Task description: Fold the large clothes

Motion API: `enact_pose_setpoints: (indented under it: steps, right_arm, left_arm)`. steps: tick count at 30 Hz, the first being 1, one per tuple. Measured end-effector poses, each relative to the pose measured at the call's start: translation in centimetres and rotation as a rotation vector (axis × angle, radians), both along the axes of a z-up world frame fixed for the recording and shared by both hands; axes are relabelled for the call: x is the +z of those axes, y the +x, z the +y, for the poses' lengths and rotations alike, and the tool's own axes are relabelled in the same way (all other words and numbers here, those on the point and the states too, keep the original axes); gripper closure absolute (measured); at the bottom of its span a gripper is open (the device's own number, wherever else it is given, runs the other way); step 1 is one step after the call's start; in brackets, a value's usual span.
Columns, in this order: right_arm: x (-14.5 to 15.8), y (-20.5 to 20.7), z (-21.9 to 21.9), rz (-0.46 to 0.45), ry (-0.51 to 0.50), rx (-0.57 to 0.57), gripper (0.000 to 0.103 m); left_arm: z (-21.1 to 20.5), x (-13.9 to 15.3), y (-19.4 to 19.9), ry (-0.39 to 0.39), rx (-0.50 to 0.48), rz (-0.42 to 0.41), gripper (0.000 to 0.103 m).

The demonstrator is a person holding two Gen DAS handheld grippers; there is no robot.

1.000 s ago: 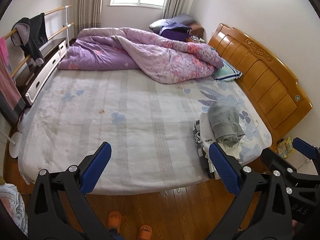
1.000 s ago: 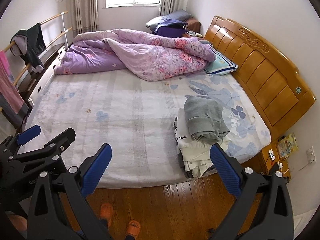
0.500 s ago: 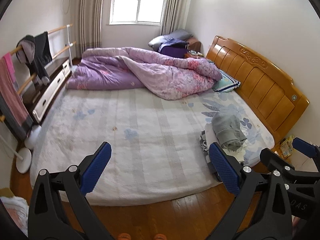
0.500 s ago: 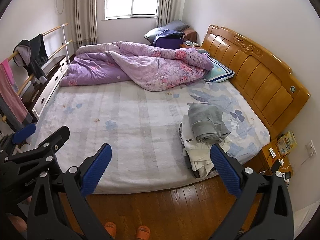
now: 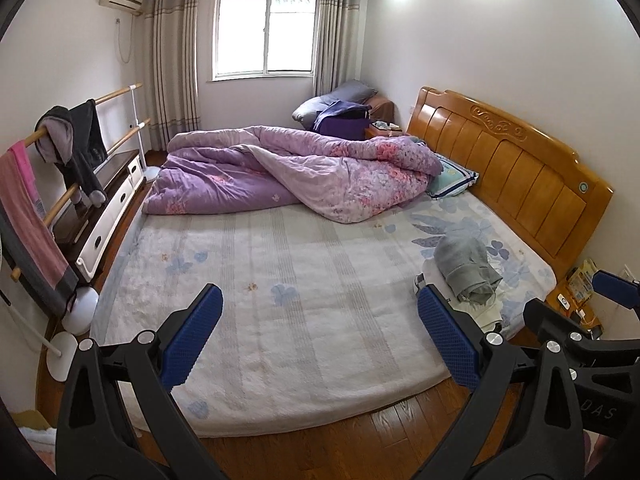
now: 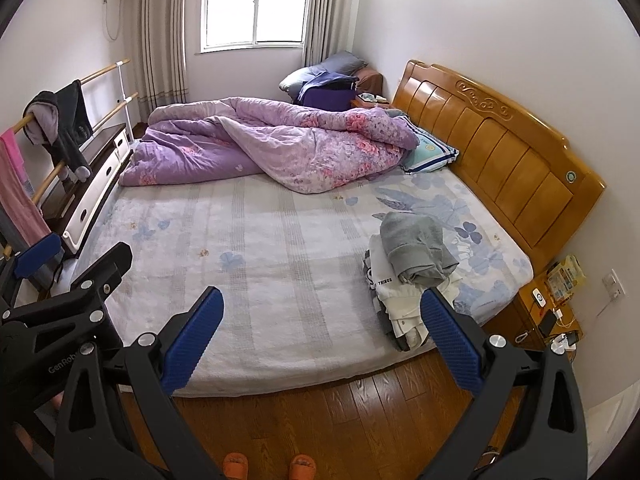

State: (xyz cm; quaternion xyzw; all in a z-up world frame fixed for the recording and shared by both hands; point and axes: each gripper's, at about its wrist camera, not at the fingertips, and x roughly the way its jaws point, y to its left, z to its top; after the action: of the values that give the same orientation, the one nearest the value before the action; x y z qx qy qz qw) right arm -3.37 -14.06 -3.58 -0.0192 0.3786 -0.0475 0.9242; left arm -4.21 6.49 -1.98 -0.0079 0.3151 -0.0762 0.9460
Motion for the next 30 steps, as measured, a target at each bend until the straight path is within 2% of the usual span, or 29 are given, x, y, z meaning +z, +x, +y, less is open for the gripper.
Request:
enact_pose_setpoints:
  steps: [11, 30]
  right_arm:
    - [0.3, -0.9, 1.3, -0.004, -0.002, -0.012, 0.008]
    - [0.7, -1.4, 1.8, 0.000, -0.009, -0.020, 0.008]
  left_arm:
    - [2.0, 0.6, -0.7, -0.004, -0.011, -0.027, 0.005]
    - [2.6, 1.2, -0.8, -0.007, -0.013, -0.020, 0.005]
